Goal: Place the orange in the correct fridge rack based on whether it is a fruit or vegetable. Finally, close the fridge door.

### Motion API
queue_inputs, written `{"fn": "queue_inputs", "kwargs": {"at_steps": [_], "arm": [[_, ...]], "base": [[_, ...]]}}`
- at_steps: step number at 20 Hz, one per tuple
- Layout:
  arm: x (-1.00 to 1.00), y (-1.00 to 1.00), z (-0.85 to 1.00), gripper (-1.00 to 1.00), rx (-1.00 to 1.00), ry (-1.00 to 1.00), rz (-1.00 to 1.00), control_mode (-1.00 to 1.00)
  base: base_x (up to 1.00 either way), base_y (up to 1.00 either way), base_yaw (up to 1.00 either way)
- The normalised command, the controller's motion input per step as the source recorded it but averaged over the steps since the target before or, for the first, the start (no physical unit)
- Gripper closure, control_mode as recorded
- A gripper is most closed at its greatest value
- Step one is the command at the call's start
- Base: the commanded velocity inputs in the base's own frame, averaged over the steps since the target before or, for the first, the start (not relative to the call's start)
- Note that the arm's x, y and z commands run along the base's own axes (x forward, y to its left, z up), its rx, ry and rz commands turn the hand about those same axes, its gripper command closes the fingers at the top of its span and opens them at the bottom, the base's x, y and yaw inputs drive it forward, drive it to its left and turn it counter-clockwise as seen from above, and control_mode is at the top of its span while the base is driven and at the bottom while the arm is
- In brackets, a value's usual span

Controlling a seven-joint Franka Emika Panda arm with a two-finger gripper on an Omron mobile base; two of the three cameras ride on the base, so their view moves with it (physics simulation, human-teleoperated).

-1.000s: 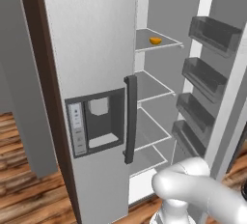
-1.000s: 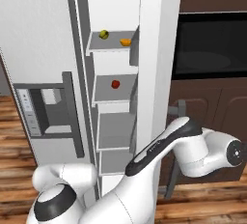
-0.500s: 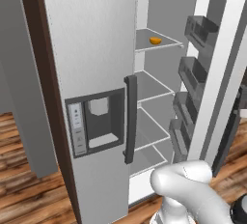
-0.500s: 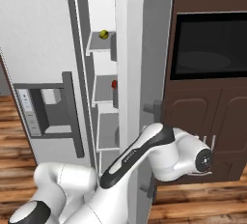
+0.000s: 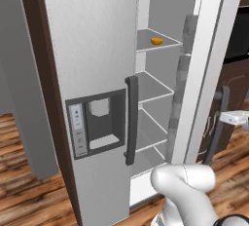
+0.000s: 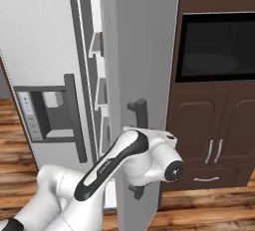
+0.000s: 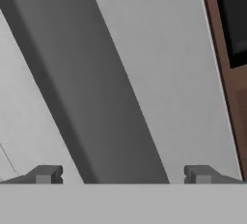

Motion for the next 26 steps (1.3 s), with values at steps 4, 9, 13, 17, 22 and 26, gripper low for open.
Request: {"fn": "queue_inputs", "kwargs": {"at_steps": [4, 9, 13, 17, 22, 26], "arm": [[0.54, 1.00, 0.00, -1.00, 0.03, -0.12, 0.00, -1.00], [0.61, 1.00, 0.00, -1.00, 0.04, -0.11, 0.00, -1.00], [0.73, 1.00, 0.01, -1.00, 0.00, -0.08, 0.00, -1.00], [0.84, 1.00, 0.13, -1.00, 0.03, -0.03, 0.00, -1.00], [0.89, 0.71, 0.20, -1.00, 0.01, 0.00, 0.00, -1.00], [1.00, 0.55, 0.32, -1.00, 0.00, 0.00, 0.00, -1.00]], "base": [[0.00, 0.00, 0.00], [0.00, 0.00, 0.00], [0.00, 0.00, 0.00], [0.00, 0.00, 0.00], [0.00, 0.00, 0.00], [0.00, 0.00, 0.00]]}}
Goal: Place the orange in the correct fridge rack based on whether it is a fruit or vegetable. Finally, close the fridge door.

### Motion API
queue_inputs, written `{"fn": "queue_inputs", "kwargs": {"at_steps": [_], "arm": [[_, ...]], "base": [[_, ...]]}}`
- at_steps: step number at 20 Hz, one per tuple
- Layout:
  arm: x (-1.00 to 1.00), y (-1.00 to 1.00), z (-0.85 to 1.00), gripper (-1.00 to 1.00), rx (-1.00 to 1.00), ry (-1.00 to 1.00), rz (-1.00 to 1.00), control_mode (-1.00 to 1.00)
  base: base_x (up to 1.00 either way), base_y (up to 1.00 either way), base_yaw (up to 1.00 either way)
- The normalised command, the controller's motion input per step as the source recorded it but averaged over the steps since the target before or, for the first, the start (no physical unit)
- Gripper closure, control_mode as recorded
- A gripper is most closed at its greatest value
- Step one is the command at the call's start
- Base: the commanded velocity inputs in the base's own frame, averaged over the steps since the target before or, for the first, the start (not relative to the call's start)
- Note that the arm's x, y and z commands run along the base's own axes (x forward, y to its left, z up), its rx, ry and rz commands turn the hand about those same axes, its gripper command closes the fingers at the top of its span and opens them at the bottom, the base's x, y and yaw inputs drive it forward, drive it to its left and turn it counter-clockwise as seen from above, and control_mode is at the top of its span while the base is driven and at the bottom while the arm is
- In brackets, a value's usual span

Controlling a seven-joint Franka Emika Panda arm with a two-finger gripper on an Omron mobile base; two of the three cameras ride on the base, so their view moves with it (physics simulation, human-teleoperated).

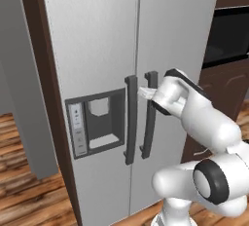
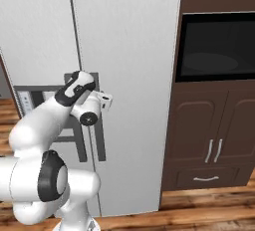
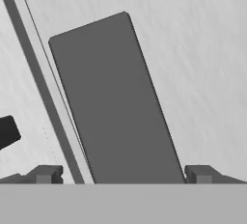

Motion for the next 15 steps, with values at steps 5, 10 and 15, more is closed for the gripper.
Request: {"fn": "queue_inputs", "kwargs": {"at_steps": [5, 10, 15], "arm": [[0.91, 0.16, 0.22, -1.00, 0.00, 0.00, 0.00, -1.00], [0.13, 0.00, 0.00, -1.00, 0.00, 0.03, 0.00, -1.00], [0.00, 0.00, 0.00, -1.00, 0.00, 0.00, 0.00, -1.00]], "base": [[0.00, 0.00, 0.00], [0.00, 0.00, 0.00], [0.00, 0.00, 0.00]]}}
